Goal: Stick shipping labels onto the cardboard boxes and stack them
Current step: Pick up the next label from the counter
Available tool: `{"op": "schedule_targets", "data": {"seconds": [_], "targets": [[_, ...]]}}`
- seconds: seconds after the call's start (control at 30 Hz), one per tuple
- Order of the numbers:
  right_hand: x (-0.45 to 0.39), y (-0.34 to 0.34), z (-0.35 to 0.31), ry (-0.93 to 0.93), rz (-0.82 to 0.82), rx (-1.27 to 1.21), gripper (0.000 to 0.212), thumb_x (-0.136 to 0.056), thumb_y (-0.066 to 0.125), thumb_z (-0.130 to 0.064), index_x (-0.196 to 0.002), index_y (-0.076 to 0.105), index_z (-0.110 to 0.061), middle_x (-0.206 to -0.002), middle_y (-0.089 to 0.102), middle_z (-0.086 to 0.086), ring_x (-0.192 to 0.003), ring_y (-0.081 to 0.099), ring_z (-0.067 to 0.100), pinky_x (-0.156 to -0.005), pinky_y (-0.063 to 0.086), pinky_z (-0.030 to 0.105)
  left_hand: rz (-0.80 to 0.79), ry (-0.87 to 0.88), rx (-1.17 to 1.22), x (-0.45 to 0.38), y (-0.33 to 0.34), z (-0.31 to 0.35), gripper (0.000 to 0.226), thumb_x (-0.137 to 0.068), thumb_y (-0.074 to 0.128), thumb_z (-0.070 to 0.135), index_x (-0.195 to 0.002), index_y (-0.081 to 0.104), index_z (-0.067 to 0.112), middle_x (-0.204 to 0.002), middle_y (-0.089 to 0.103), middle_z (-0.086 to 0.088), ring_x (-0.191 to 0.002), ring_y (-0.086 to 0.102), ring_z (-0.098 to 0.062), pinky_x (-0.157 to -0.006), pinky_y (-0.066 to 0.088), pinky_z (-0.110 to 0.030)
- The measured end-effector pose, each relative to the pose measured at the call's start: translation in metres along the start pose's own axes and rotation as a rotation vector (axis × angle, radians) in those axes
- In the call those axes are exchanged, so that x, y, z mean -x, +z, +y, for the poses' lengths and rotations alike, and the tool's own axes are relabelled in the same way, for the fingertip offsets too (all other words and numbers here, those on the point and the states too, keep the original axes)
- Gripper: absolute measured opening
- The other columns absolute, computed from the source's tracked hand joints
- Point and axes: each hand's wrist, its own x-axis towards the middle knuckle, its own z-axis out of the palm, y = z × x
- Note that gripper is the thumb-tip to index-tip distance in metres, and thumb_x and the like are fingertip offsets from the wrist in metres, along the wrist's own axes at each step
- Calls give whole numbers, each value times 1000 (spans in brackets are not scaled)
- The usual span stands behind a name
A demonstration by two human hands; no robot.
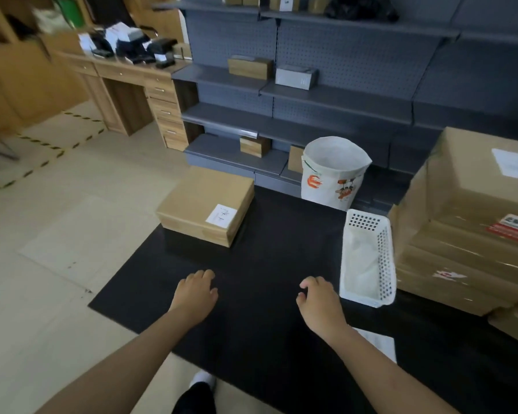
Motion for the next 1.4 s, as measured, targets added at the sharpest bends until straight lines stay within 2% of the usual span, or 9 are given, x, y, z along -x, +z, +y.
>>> {"op": "schedule_targets", "data": {"seconds": [0.27,0.47,0.53,0.67,0.77,0.83,0.97,1.2,1.4], "targets": [[-79,66,-131,192,-102,-117,24,-95,53,-24,-118,56,-23,-118,54,-5,-109,50,10,-96,46,28,3,20,33,-116,-40,-147,37,-95,47,30,-129,50,17,-126,54,-1,-114,53,-21,-95,38,-33],[-148,82,-191,447,68,-470,30,-97,51,-26,-123,55,-13,-122,58,5,-110,55,18,-87,42,25,139,-115,384,-196,-68,-190,36,-92,54,23,-125,52,7,-127,50,-11,-111,49,-30,-95,41,-40],[-170,86,-202,526,103,-595,41,-99,47,-34,-132,49,-10,-129,56,8,-115,54,22,-89,41,29,144,-176,518,-225,-71,-193,42,-93,54,27,-130,47,8,-132,46,-10,-116,47,-29,-96,40,-39],[-210,93,-215,595,126,-711,59,-100,39,-44,-147,30,-10,-146,42,11,-133,41,27,-109,35,43,79,-307,756,-270,-64,-193,56,-94,54,37,-140,38,9,-140,42,-11,-126,44,-28,-101,37,-37],[-223,105,-222,636,96,-779,54,-100,41,-40,-146,32,-13,-140,50,9,-123,50,24,-102,41,38,-88,-344,839,-284,-46,-197,63,-94,53,44,-143,34,10,-142,44,-11,-125,46,-29,-99,39,-39],[-224,111,-226,638,101,-774,47,-99,46,-33,-142,36,-16,-133,55,5,-115,54,22,-91,42,31,-148,-327,874,-284,-35,-198,56,-95,50,46,-137,42,10,-133,53,-10,-110,53,-25,-89,42,-35],[-219,112,-226,656,156,-797,47,-97,53,-30,-141,41,-18,-129,58,2,-116,55,22,-94,44,34,-90,-302,908,-276,-29,-196,47,-96,46,46,-128,54,12,-118,61,-4,-96,54,-18,-81,41,-30],[-179,99,-203,696,268,-856,46,-96,55,-26,-141,45,-18,-127,59,2,-108,55,16,-92,44,31,-33,-186,902,-243,-29,-161,40,-97,45,45,-120,58,14,-110,62,1,-97,56,-16,-83,45,-31],[-111,72,-143,727,361,-840,45,-94,57,-23,-137,49,-14,-125,61,4,-103,54,15,-90,43,30,-108,-74,922,-186,-16,-99,37,-97,46,42,-119,59,16,-108,62,3,-100,59,-14,-85,47,-30]]}}
